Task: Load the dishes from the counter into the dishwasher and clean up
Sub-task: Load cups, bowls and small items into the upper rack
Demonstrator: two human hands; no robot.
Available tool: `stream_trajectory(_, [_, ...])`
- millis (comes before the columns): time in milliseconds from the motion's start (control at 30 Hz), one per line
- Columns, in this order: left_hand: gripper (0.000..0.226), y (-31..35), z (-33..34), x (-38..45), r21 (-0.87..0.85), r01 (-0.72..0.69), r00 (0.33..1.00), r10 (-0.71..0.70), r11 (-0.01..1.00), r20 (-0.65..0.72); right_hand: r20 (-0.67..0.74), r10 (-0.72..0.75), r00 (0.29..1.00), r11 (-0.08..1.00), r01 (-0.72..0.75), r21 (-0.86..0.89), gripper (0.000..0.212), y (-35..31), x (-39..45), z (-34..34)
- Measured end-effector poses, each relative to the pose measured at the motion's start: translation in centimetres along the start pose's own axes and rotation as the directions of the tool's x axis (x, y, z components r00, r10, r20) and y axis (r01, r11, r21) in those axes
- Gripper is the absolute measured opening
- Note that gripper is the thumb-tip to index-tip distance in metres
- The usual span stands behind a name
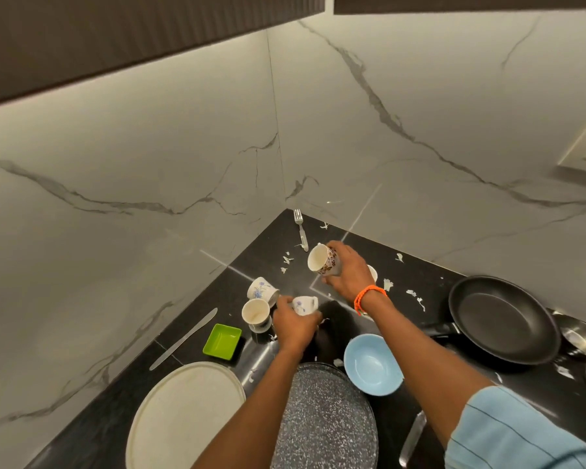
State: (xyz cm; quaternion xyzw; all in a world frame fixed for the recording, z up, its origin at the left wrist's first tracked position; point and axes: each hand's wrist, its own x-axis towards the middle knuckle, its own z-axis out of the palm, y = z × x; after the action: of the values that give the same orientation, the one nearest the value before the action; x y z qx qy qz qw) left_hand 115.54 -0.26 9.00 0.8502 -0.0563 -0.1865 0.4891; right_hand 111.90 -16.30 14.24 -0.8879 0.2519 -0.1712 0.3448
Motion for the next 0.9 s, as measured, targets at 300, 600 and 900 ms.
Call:
stream_trajectory(300, [0.040,5.6,-0.5,-5.7,-0.207,-0.063,0.994,0.080,0.976,0.078,-0.256,0.011,0.967,0.996,0.011,0.083,0.066,-1.2,-7.5,-6.7])
stream_trajectory(600, [0.020,9.6,2.5,-16.8,-0.303,-0.045,0.948,0.137,0.952,0.288,-0.524,0.216,0.824,0.976,-0.168,0.138,0.066,1.6,-21.0,-14.9])
stream_trajectory(900, [0.022,10.5,10.5,-32.4,-0.245,-0.105,0.839,0.219,0.964,0.499,-0.660,0.367,0.656,0.923,-0.344,0.172,0.067,6.7,-38.6,-24.0])
